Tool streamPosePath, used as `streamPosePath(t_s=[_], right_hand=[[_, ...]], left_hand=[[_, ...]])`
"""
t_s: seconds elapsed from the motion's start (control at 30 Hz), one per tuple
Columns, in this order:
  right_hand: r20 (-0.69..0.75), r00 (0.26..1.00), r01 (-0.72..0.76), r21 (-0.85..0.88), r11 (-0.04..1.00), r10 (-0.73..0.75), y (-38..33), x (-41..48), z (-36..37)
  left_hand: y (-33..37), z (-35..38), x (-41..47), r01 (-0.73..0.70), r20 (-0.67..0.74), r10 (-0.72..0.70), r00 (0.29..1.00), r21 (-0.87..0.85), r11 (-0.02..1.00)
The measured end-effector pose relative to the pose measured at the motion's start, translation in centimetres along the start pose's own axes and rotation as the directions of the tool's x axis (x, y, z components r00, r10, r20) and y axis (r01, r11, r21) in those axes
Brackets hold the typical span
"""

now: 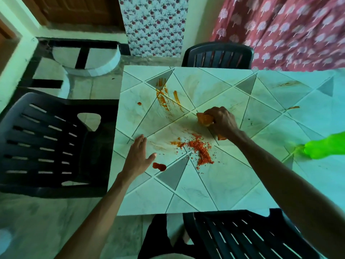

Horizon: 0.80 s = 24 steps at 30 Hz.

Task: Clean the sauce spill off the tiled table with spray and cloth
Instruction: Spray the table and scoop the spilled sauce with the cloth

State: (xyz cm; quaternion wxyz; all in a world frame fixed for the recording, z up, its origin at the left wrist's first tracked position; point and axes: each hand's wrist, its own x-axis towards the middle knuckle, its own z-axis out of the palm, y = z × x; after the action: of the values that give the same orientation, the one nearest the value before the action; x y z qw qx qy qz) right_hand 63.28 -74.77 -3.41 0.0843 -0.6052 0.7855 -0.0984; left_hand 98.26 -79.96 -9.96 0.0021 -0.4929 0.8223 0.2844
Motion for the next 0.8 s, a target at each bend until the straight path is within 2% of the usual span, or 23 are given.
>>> streamPosePath(t_s=[0.17,0.3,0.57,0.8], right_hand=[[0.209,0.97,-0.146,0.111,0.983,0.12,-0.6,0.2,2.4],[0.301,0.946,-0.157,0.096,0.983,0.122,-1.8,-0.6,3.8],[0.335,0.942,-0.024,0.112,0.993,-0.015,-6.1,-6.4,5.1],[0.323,0.944,0.007,0.205,0.979,-0.075,-6.7,-8.9,4.7]], left_hand=[[0.9,0.3,2.5,-0.062,0.034,0.061,0.998,0.036,0.997],[1.1,0.5,3.0,-0.067,0.041,0.065,0.997,0.068,0.995],[0.8,0.3,2.9,-0.098,0.072,0.093,0.993,0.067,0.993],[0.6,0.3,2.7,-0.12,0.093,0.11,0.99,0.113,0.986]])
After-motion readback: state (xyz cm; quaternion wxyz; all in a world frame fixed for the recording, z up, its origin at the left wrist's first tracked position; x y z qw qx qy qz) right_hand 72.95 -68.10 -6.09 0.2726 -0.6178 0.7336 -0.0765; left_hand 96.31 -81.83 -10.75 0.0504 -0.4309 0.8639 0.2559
